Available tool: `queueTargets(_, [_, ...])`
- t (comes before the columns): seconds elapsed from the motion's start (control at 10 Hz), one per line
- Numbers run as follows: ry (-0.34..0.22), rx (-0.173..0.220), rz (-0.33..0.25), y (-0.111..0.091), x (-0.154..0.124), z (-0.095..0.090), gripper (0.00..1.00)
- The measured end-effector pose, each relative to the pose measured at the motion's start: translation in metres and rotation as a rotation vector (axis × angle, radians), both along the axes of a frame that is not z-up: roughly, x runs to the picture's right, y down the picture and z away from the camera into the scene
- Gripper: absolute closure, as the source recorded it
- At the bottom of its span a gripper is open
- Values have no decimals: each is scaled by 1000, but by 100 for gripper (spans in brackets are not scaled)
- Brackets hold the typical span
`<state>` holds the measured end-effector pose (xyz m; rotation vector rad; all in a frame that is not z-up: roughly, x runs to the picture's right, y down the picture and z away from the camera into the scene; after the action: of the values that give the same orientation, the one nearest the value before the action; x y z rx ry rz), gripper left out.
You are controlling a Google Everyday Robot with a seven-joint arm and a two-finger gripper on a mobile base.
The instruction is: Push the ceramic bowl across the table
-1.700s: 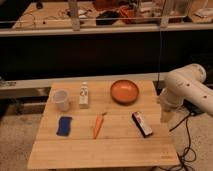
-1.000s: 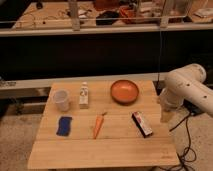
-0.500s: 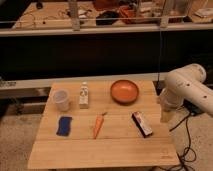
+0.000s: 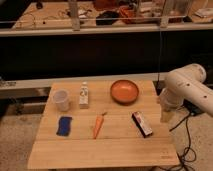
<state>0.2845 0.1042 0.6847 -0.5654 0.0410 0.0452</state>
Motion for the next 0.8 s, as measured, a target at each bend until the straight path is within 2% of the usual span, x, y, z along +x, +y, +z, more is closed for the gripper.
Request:
queueTargets(0.1, [6, 15, -11, -8, -3, 4, 21])
queueTargets(0.3, [19, 52, -33, -42, -10, 28, 20])
queueTargets(0.5, [22, 73, -42, -67, -17, 46, 20])
queueTargets(0.8, [48, 85, -53, -97, -16, 53, 20])
